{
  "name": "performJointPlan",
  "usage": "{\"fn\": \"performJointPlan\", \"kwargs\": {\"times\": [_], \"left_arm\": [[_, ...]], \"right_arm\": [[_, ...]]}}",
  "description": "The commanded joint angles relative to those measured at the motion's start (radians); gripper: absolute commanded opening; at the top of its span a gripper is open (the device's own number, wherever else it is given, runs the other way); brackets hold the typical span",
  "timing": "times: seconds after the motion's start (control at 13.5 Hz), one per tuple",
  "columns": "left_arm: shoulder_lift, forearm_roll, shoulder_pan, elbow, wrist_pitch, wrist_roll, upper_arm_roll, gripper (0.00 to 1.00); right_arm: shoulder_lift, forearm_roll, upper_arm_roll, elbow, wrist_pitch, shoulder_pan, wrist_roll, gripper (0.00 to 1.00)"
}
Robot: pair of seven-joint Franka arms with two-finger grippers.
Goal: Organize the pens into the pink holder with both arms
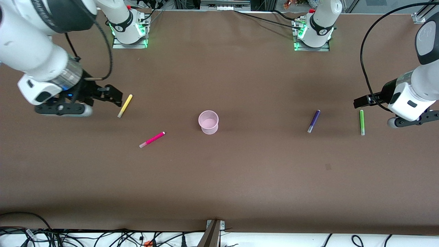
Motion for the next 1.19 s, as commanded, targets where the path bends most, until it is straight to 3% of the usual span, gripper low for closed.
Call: {"fn": "performJointPlan", "kwargs": {"times": [0.0, 0.3, 0.45, 0.59, 0.82, 1.11], "left_arm": [[-0.055, -0.013, 0.001, -0.027, -0.007, 0.072, -0.006, 1.0], [-0.046, -0.008, 0.003, -0.01, -0.006, 0.105, -0.006, 1.0], [-0.046, -0.002, -0.001, -0.025, -0.01, 0.091, -0.007, 1.0], [-0.048, -0.002, 0.004, -0.058, -0.027, 0.026, -0.007, 1.0], [-0.049, -0.006, 0.001, -0.125, 0.026, -0.277, -0.009, 1.0], [-0.049, -0.006, -0.004, -0.287, 0.216, -0.826, -0.038, 1.0]], "right_arm": [[-0.013, -0.007, -0.003, -0.024, -0.026, 0.026, 0.008, 1.0], [0.001, -0.001, -0.005, -0.031, -0.012, 0.026, -0.003, 1.0], [0.054, 0.004, -0.005, -0.05, 0.055, 0.073, 0.022, 1.0], [0.139, 0.007, -0.003, -0.069, 0.124, 0.089, 0.185, 1.0], [0.249, 0.138, -0.008, -0.08, 0.176, 0.076, 0.276, 1.0], [0.311, 0.204, -0.008, -0.167, 0.305, 0.032, 0.309, 1.0]]}}
